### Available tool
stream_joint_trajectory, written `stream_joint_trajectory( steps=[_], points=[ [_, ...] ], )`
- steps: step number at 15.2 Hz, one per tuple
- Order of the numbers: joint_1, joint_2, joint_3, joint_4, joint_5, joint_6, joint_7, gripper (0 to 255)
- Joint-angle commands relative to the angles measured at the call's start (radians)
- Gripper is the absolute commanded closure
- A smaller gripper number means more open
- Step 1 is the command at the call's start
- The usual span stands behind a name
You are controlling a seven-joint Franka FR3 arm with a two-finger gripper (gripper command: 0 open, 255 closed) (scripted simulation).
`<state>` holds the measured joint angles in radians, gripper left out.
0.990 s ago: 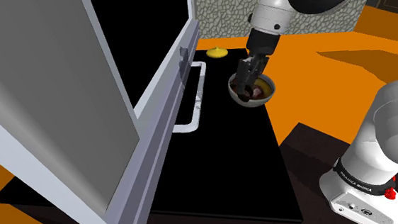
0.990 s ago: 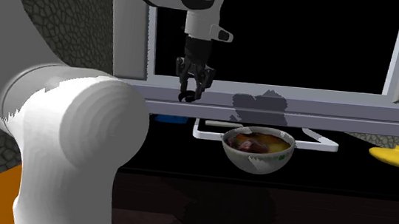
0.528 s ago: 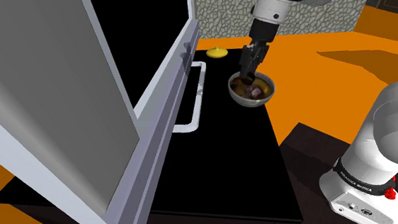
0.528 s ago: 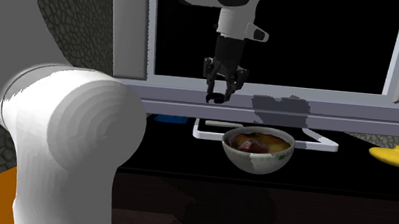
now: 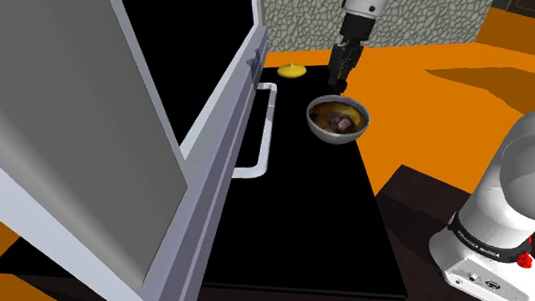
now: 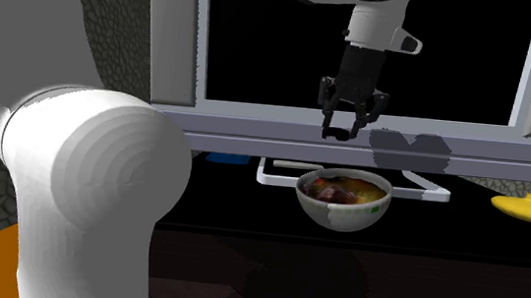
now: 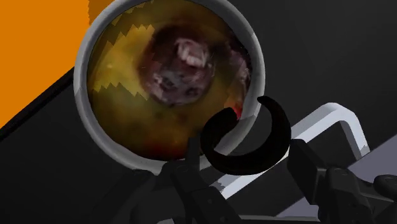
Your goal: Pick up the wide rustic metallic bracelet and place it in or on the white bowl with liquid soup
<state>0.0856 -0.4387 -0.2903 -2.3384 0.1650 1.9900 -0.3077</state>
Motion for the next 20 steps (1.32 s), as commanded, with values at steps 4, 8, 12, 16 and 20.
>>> stream_joint_trajectory(
  steps=[4,8,12,16,20],
  points=[
    [-0.007,0.086,-0.056,0.044,0.011,0.026,-0.078,255],
    [-0.005,0.1,-0.061,0.003,0.02,0.078,-0.095,255],
    [-0.002,0.119,-0.067,-0.034,0.031,0.132,-0.114,255],
    [0.002,0.142,-0.073,-0.069,0.046,0.185,-0.135,255],
    [0.003,0.144,-0.074,-0.072,0.047,0.191,-0.138,255]
  ],
)
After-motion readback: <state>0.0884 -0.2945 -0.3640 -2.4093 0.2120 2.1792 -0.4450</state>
